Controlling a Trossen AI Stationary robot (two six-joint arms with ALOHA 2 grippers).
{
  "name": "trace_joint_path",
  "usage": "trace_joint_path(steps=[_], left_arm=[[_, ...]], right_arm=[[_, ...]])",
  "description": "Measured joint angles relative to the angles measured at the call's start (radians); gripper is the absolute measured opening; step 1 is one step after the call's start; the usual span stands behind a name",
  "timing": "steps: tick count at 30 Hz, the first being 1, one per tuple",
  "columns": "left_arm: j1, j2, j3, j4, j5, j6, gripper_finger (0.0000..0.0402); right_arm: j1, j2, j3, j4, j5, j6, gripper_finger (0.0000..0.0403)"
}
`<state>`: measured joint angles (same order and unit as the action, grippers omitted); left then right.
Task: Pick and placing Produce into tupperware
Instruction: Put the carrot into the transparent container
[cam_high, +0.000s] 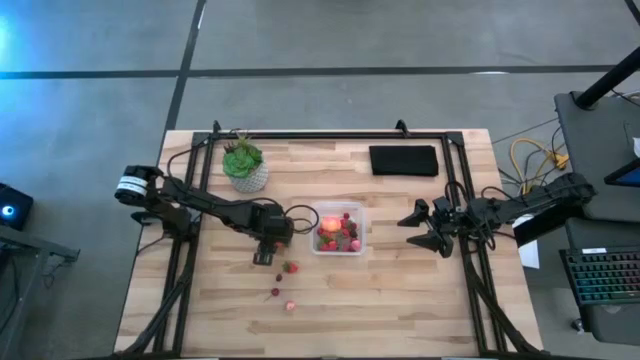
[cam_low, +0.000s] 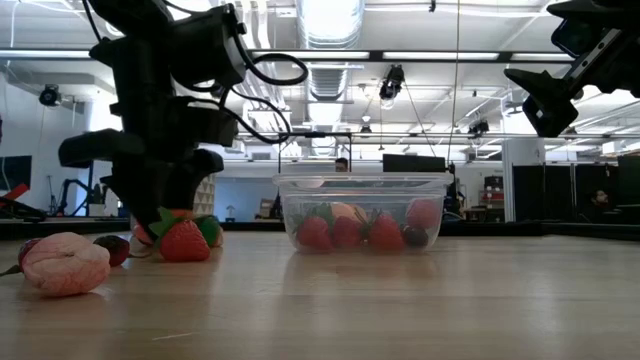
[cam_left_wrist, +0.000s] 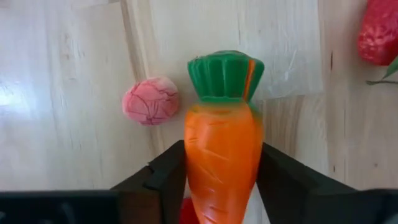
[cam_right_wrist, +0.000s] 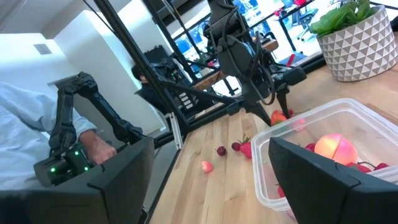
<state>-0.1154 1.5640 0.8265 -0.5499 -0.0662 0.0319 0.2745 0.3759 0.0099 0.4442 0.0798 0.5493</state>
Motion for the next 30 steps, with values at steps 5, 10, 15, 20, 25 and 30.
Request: trace_joint_path(steps=[5, 10, 15, 20, 25, 30], left_arm=[[0.0, -0.01, 0.003, -0.016, 0.0, 0.0, 0.0139], [0.0, -0.074, 0.079, -0.053, -0.007, 0.001, 0.0153], [0.002, -0.122, 0.206, 0.011, -0.07, 0.077, 0.0158], [0.011, -0.07, 0.319, 0.168, -0.056, 0.136, 0.0159], [0.021, 0.102, 0.46, 0.167, -0.022, 0.134, 0.0159], [0.024, 0.239, 0.559, 0.109, -0.068, 0.131, 0.0162]], right_arm=[[0.0, 0.0, 0.0, 0.0, 0.0, 0.0, 0.031], [0.0, 0.0, 0.0, 0.0, 0.0, 0.0, 0.0306], [0.0, 0.0, 0.0, 0.0, 0.0, 0.0, 0.031], [0.0, 0.0, 0.0, 0.0, 0.0, 0.0, 0.0309], [0.0, 0.0, 0.0, -0.002, 0.0, 0.0, 0.0308], [0.0, 0.0, 0.0, 0.0, 0.0, 0.0, 0.0311]])
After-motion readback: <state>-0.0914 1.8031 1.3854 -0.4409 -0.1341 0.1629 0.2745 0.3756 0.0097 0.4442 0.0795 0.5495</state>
